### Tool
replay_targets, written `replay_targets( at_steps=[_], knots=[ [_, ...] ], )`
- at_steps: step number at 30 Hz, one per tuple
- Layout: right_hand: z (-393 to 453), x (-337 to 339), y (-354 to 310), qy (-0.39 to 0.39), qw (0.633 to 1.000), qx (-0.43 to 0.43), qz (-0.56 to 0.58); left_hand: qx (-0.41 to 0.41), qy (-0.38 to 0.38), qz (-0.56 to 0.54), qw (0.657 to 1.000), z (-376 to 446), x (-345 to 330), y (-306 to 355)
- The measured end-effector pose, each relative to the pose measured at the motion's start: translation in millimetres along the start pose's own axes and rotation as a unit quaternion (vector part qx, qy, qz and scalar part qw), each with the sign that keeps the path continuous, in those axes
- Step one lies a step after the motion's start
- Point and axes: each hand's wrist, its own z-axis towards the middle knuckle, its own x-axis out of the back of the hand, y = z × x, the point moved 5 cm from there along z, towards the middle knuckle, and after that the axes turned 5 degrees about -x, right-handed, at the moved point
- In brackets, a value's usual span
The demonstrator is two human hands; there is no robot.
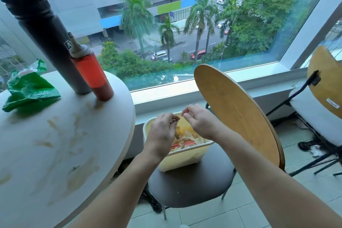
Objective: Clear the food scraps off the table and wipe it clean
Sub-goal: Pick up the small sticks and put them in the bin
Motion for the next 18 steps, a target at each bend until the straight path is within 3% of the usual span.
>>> replay_targets(
  at_steps=[6,11,18],
  knots=[
    [5,-11,13,-0.032,0.999,-0.007,-0.041,0.024,-0.053,0.0,0.998,2,-20,-11],
    [3,-5,20,-0.035,0.996,-0.018,-0.076,0.077,-0.207,0.098,0.97,-4,-36,-26],
    [-10,20,-7,0.033,0.996,0.007,-0.078,0.069,-0.169,0.119,0.976,-4,-4,-3]
  ],
)
